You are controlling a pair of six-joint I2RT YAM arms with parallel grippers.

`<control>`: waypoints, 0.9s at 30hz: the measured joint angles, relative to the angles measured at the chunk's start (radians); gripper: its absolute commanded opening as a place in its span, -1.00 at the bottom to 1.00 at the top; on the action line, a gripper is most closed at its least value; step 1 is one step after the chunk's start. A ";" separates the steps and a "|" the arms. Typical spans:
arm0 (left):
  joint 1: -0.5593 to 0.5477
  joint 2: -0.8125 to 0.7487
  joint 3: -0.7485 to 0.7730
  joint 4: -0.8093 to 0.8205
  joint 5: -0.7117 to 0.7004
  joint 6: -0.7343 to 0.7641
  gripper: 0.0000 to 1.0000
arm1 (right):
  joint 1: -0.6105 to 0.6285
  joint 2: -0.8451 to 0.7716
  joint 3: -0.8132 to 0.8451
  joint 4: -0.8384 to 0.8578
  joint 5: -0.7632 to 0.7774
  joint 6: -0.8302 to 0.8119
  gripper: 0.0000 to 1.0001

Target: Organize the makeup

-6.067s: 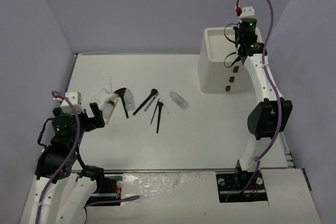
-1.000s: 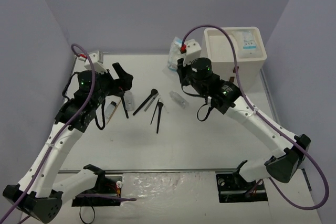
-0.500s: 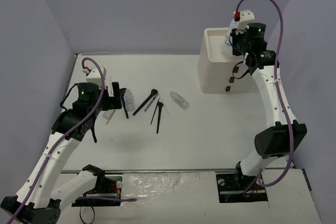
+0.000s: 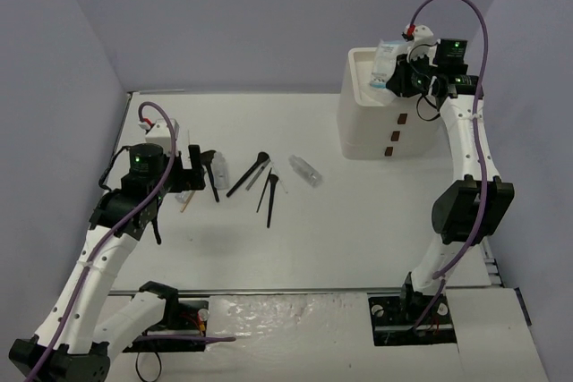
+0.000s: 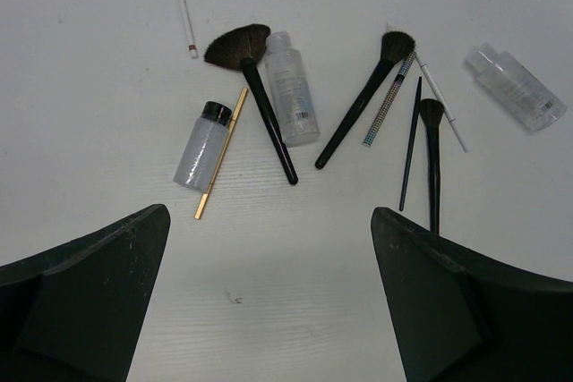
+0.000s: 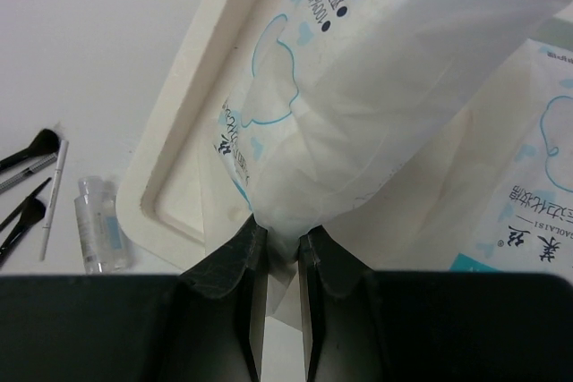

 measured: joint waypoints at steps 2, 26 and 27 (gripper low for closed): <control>0.020 -0.001 -0.003 0.002 0.021 -0.001 0.88 | -0.008 0.003 0.005 -0.007 -0.030 0.004 -0.72; 0.049 -0.001 -0.005 0.010 0.100 -0.007 0.88 | 0.007 0.023 0.095 -0.008 0.208 0.115 0.64; 0.050 -0.001 -0.006 0.010 0.101 -0.007 0.88 | 0.014 0.020 0.092 -0.002 0.238 0.122 0.61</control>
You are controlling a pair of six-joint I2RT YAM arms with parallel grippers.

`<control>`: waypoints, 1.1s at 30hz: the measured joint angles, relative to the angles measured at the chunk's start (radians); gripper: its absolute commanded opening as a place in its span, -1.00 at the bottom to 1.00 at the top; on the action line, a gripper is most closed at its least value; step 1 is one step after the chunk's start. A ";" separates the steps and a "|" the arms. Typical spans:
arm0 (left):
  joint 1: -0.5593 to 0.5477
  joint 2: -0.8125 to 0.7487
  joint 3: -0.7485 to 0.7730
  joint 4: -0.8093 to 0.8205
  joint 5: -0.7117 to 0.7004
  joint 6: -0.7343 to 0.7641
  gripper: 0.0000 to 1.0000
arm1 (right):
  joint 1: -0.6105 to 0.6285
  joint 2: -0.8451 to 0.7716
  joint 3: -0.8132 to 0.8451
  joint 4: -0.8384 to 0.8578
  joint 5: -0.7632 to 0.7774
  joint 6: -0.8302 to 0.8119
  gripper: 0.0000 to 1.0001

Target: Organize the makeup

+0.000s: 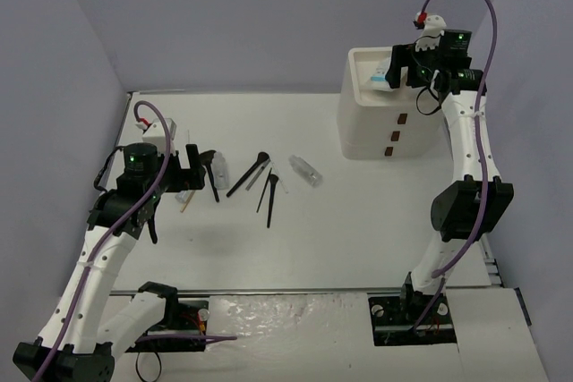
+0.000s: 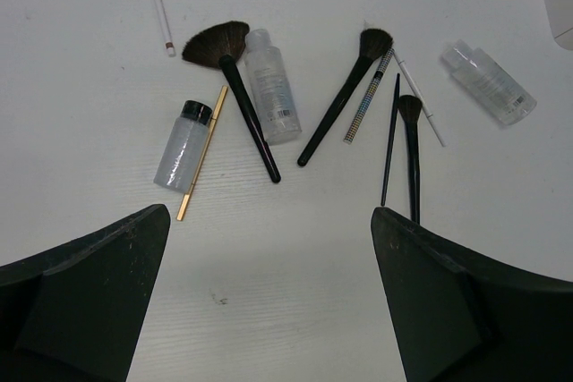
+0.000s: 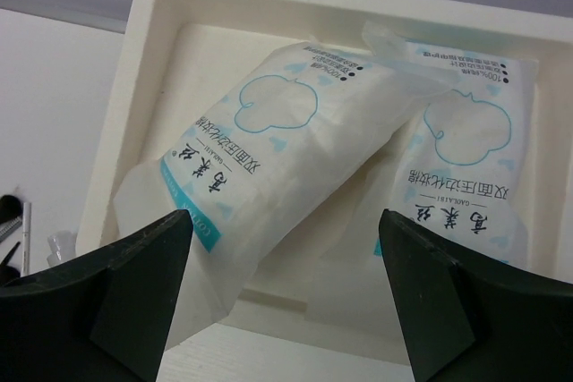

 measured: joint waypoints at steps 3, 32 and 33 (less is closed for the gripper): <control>0.002 0.000 -0.007 0.002 0.003 0.000 0.88 | 0.028 -0.023 -0.033 0.030 0.079 0.019 0.42; 0.012 0.004 -0.013 0.002 0.003 -0.003 0.88 | 0.057 0.072 -0.053 0.238 0.367 0.064 -0.21; 0.013 0.005 -0.013 0.002 0.003 -0.003 0.88 | 0.057 0.079 -0.053 0.238 0.364 0.060 -0.19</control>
